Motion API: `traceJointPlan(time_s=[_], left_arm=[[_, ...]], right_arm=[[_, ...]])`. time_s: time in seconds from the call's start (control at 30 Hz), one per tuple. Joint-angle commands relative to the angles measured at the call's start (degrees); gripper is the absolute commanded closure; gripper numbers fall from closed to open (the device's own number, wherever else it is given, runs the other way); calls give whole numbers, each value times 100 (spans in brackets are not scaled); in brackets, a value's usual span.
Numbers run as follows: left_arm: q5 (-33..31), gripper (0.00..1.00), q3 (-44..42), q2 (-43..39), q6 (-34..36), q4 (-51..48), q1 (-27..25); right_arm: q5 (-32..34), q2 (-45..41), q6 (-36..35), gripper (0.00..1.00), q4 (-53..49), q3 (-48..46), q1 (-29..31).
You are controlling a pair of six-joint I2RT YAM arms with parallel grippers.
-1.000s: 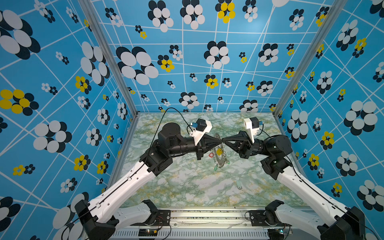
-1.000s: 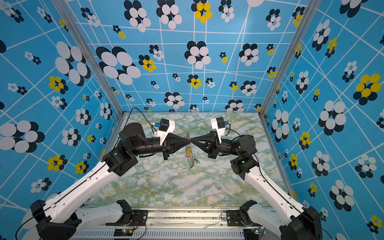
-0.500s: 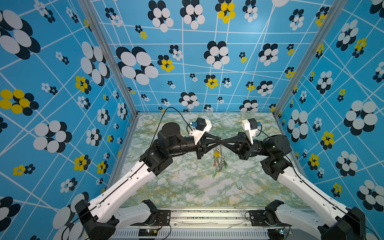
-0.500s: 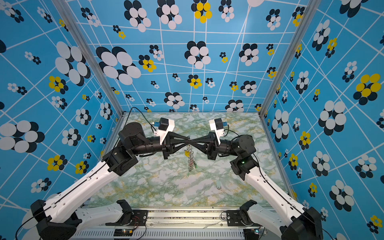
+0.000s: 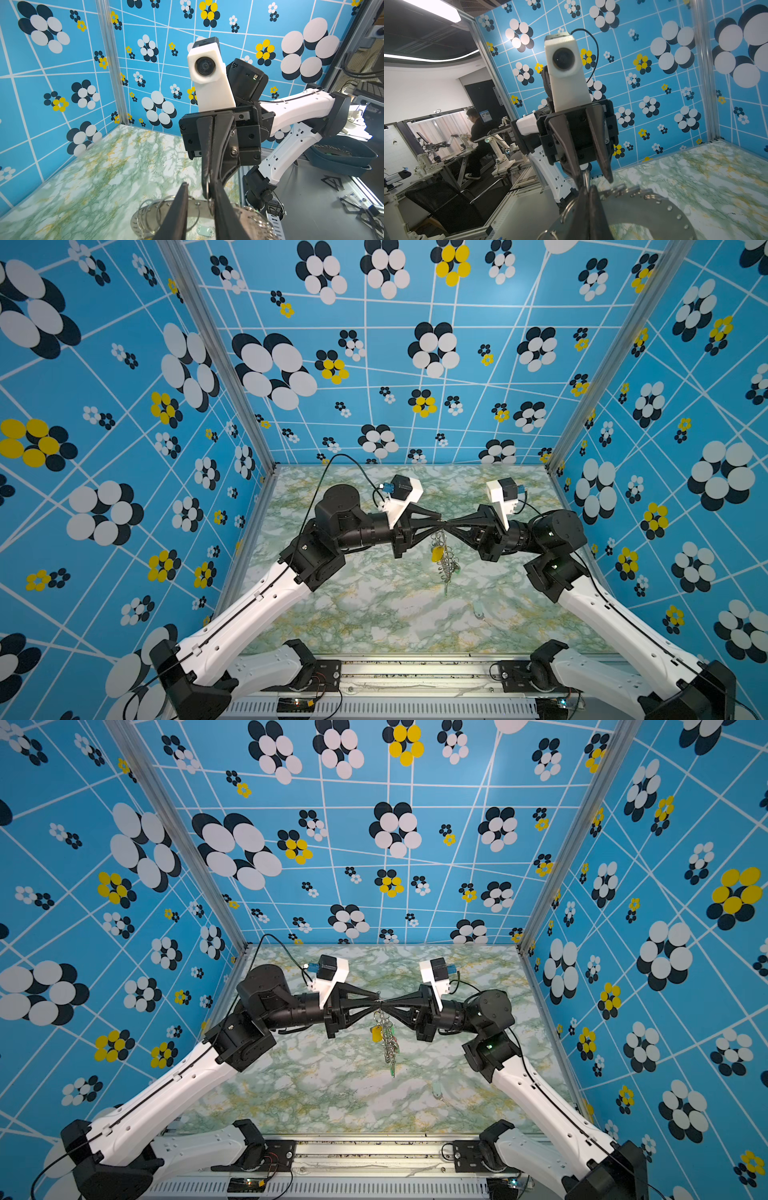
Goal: Put the keys on the keyring
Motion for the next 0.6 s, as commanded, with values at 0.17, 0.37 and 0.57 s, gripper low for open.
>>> traceJointPlan(time_s=[0.17, 0.37, 0.57], left_arm=[[114, 79, 17, -88, -93, 95, 31], [212, 76, 10, -61, -138, 135, 31], [195, 77, 0, -61, -138, 156, 30]], right_arm=[[98, -112, -26, 100, 124, 266, 37], [142, -133, -45, 100, 124, 257, 31], [143, -115, -19, 100, 142, 266, 35]])
